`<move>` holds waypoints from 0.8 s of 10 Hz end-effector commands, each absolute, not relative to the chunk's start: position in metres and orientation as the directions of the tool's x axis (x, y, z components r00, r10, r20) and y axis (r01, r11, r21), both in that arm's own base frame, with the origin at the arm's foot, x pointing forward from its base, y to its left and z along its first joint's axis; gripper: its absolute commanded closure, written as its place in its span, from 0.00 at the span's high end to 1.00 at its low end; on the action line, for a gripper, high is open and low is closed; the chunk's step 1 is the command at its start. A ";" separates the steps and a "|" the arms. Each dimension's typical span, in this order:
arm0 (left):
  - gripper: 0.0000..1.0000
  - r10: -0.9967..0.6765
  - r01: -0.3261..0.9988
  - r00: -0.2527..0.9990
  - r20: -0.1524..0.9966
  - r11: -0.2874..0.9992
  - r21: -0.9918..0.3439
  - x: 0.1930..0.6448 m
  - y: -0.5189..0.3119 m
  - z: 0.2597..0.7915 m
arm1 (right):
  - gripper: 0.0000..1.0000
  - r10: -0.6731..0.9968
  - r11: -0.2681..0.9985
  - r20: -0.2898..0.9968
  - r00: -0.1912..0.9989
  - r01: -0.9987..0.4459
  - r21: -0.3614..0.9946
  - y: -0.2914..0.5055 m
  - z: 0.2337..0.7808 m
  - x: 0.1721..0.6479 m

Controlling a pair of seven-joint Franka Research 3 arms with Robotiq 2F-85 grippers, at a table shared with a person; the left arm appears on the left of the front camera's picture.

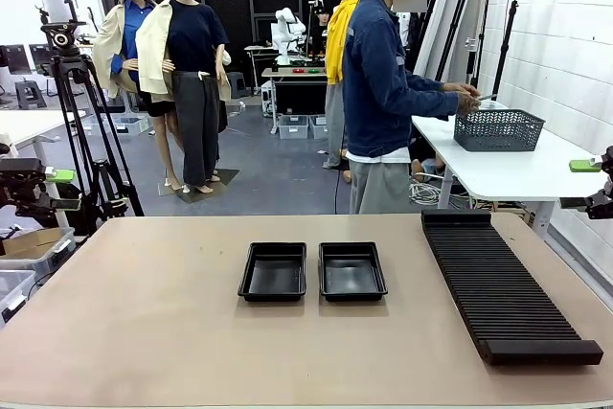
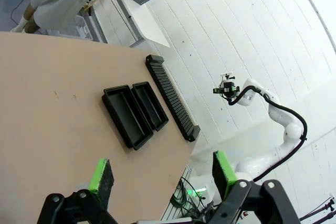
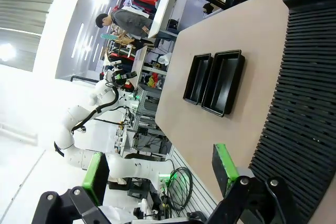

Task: Inspect and transfer BCBs to ESD trays.
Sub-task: Pick up the Blank PCB from the PCB Rack and place it in the left ESD tray.

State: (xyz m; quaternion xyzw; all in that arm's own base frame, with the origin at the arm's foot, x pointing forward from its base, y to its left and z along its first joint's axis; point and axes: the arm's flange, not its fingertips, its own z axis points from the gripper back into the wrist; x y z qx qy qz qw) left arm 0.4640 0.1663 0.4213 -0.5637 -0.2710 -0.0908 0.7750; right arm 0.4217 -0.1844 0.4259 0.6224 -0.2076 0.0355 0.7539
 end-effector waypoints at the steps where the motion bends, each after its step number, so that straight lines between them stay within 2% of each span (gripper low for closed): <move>1: 1.00 0.172 0.435 0.841 0.513 0.349 -0.830 0.464 0.167 0.423 | 1.00 -0.208 0.227 0.351 0.913 -0.304 0.925 -0.184 0.425 0.422; 8: 1.00 0.172 0.435 0.841 0.513 0.349 -0.830 0.464 0.167 0.423 | 1.00 -0.208 0.227 0.351 0.913 -0.304 0.925 -0.184 0.425 0.422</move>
